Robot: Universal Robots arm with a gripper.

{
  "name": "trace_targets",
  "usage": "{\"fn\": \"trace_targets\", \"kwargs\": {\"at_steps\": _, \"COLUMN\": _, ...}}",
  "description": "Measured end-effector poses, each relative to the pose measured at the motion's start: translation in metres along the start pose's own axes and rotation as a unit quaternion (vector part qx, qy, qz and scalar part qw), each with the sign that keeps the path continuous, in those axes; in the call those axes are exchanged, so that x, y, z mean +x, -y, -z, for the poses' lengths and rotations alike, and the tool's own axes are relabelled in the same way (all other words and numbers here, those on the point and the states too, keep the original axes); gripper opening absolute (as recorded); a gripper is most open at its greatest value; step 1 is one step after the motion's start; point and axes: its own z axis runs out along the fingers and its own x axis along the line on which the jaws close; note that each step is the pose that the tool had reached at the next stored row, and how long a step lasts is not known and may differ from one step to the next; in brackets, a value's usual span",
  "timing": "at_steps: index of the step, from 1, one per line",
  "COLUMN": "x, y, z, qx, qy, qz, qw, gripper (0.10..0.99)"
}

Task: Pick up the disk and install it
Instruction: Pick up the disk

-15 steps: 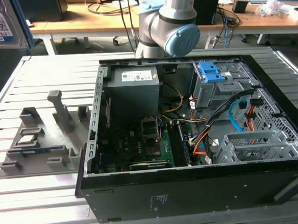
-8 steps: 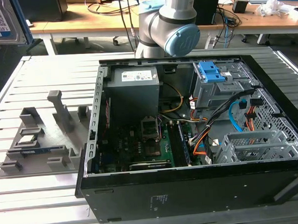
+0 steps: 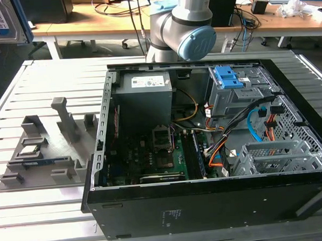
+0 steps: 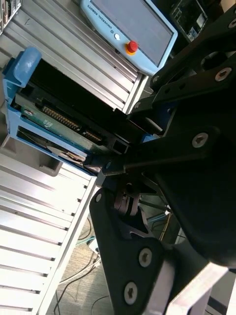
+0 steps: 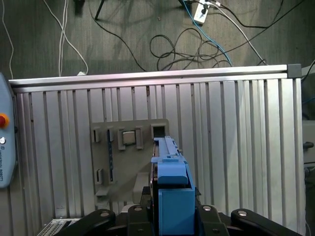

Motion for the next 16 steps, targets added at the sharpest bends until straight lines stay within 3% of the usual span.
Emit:
{"fn": "trace_targets", "kwargs": {"at_steps": 7, "x": 0.0001, "y": 0.0002, "z": 0.0119, "qx": 0.0, "qy": 0.001, "qz": 0.0, "qw": 1.0, "gripper": 0.365}}
{"fn": "trace_targets", "kwargs": {"at_steps": 16, "x": 0.0001, "y": 0.0004, "z": 0.0124, "qx": 0.0, "qy": 0.001, "qz": 0.0, "qw": 1.0, "gripper": 0.365}}
